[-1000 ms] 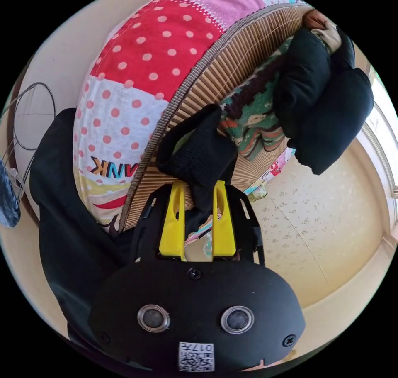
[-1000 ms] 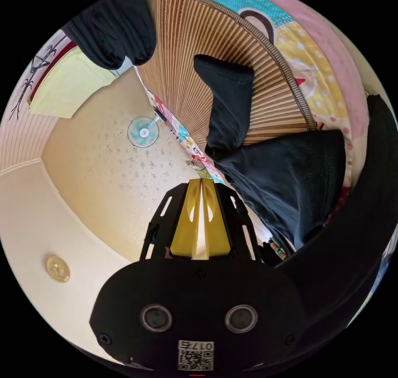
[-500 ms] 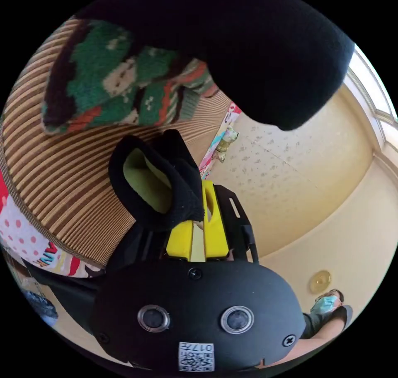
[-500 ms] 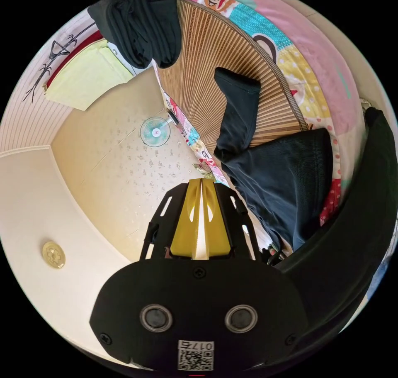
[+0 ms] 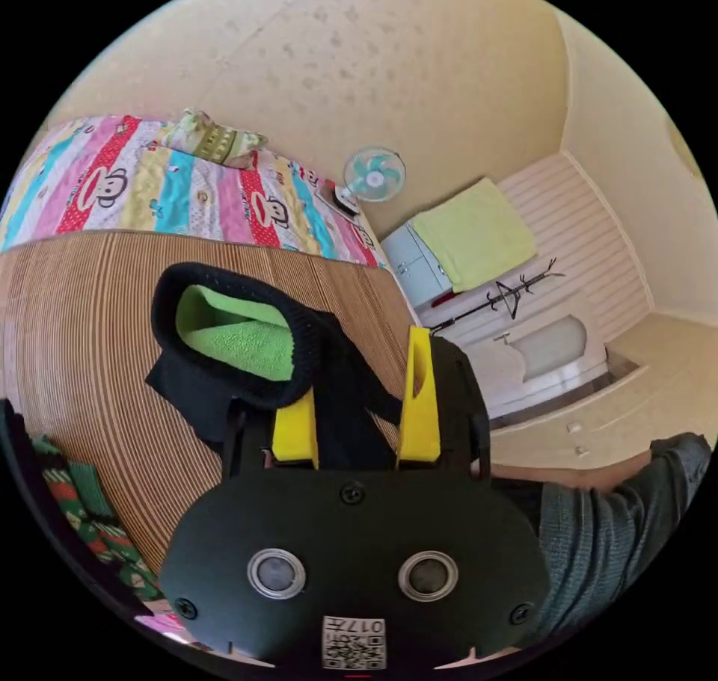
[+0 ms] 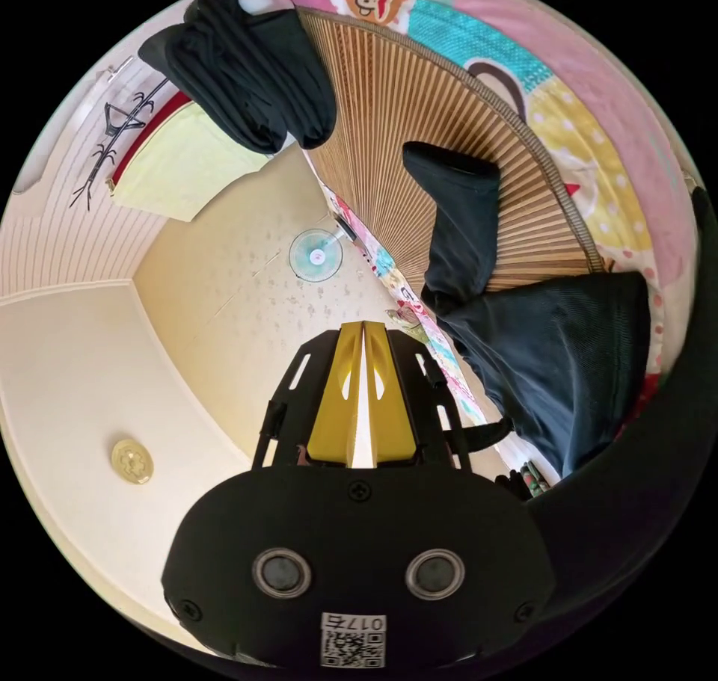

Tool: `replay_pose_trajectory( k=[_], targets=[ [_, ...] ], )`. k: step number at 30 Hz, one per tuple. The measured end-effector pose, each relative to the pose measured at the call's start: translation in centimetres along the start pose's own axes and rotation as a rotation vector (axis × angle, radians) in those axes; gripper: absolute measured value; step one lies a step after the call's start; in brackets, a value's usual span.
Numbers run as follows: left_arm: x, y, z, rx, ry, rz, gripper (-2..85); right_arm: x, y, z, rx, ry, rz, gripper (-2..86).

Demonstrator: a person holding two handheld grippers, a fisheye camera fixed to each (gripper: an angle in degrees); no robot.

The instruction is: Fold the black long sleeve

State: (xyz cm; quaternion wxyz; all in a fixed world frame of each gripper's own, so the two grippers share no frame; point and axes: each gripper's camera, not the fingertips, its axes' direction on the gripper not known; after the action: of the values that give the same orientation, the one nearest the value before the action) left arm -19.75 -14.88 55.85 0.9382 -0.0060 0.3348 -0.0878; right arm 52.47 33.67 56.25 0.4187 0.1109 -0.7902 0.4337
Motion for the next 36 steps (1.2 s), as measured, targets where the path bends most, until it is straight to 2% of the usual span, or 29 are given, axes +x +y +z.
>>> replay_pose_trajectory(
  k=[3, 6, 9, 14, 19, 22, 25, 27, 30, 34, 36],
  targets=[
    [0.5, 1.8, 5.0, -0.077, -0.018, -0.066, 13.8, -0.3, -1.3, 0.6, -0.029, -0.022, 0.004, 0.4],
    [-0.4, 5.4, 7.4, -0.098, 0.06, -0.153, 13.5, 0.1, -2.4, 0.2, -0.015, -0.067, 0.037, 0.4],
    [-2.3, 9.3, 8.8, -0.19, 0.032, -0.245, 12.9, 0.4, -3.5, -0.9, 0.013, -0.044, 0.078, 0.6],
    [-6.6, 16.0, 7.0, -0.215, -0.012, -0.421, 11.1, 0.9, -5.3, -3.1, 0.115, 0.162, 0.187, 1.3],
    [-10.3, 23.3, 3.0, -0.12, -0.026, -0.67, 10.1, 1.0, -7.3, -3.0, 0.142, 0.369, 0.266, 5.0],
    [-12.4, 28.7, 0.5, 0.003, 0.012, -0.873, 10.1, 1.2, -9.1, -2.2, 0.13, 0.427, 0.265, 8.3],
    [-13.7, 35.2, -2.3, 0.259, 0.122, -1.111, 10.0, 1.5, -10.8, -1.4, 0.121, 0.484, 0.293, 10.7],
    [-13.4, 40.4, -4.0, 0.504, 0.194, -1.269, 9.7, 1.8, -11.7, -1.2, 0.121, 0.508, 0.299, 11.7],
    [-11.9, 45.4, -5.0, 0.72, 0.22, -1.43, 9.2, 2.2, -13.1, -1.3, 0.129, 0.532, 0.303, 12.4],
    [-10.4, 48.5, -5.3, 0.845, 0.231, -1.545, 9.0, 3.3, -15.0, -1.6, 0.083, 0.563, 0.344, 10.3],
    [-10.2, 49.2, -5.3, 0.895, 0.264, -1.54, 9.0, 2.6, -15.6, -1.5, 0.095, 0.469, 0.24, 7.6]
  ],
)
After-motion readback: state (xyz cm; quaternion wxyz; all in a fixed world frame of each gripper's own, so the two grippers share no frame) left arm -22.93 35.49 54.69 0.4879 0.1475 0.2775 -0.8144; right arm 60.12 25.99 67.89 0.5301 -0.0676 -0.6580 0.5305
